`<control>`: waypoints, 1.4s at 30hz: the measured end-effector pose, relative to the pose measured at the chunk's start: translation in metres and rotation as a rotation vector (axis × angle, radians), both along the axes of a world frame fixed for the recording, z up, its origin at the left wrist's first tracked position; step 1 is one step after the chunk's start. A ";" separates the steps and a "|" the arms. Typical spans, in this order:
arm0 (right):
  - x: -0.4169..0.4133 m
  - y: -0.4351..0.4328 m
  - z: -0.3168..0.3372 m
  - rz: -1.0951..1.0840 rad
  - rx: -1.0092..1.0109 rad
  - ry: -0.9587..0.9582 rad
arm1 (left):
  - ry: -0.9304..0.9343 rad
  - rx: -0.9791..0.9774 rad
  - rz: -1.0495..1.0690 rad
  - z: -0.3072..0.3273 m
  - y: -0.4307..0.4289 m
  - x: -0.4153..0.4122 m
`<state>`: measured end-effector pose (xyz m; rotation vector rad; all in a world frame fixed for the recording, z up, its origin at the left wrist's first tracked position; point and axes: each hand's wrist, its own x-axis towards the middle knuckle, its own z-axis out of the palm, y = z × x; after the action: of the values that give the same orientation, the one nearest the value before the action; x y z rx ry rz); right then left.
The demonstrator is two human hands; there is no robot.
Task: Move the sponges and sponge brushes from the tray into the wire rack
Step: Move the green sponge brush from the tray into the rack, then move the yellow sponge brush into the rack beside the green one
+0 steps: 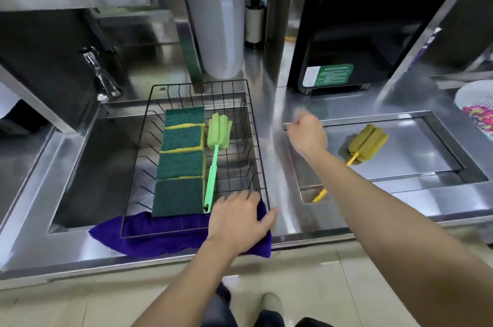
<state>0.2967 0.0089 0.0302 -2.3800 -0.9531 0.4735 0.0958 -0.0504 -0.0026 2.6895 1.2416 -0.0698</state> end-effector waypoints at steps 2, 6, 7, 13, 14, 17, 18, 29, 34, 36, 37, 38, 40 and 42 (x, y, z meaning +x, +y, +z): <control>0.023 -0.018 -0.009 -0.085 -0.043 -0.064 | 0.051 -0.033 -0.021 0.000 -0.002 0.005; 0.058 -0.050 -0.029 -0.215 -0.122 -0.115 | 0.097 -0.082 -0.003 0.002 0.000 0.008; 0.064 -0.057 -0.034 -0.239 -0.132 -0.089 | 0.101 -0.089 0.002 0.002 0.000 0.009; 0.069 -0.079 -0.045 -0.282 -0.168 0.055 | 0.081 -0.092 0.040 0.002 -0.002 0.008; 0.068 -0.079 -0.048 -0.271 -0.189 0.061 | 0.076 -0.088 0.043 0.002 -0.002 0.008; 0.065 -0.077 -0.054 -0.245 -0.195 0.076 | 0.066 -0.085 0.045 0.002 -0.003 0.007; 0.065 -0.075 -0.055 -0.247 -0.163 0.099 | 0.066 -0.086 0.045 0.002 -0.003 0.007; 0.029 -0.028 0.017 -0.257 0.494 0.544 | 0.067 -0.061 0.016 0.001 -0.003 0.003; -0.015 0.001 0.046 -0.059 0.530 0.585 | 0.050 -0.054 0.010 0.001 -0.002 0.001; -0.032 0.006 0.048 0.010 0.517 0.600 | 0.041 -0.051 -0.005 0.002 -0.004 0.003; -0.042 0.009 0.046 0.046 0.505 0.601 | 0.039 -0.047 -0.011 0.002 -0.004 0.002; -0.052 0.010 0.044 0.076 0.484 0.593 | 0.040 -0.038 -0.021 0.002 -0.004 0.001; -0.069 0.012 0.036 0.112 0.434 0.565 | 0.057 0.004 -0.061 0.002 -0.004 0.000; -0.083 0.014 0.028 0.142 0.382 0.549 | 0.065 0.051 -0.110 0.001 -0.003 -0.002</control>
<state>0.2135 0.0227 0.0584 -1.7155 -0.8608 0.8586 0.0938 -0.0534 -0.0015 2.8197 1.1263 -0.1425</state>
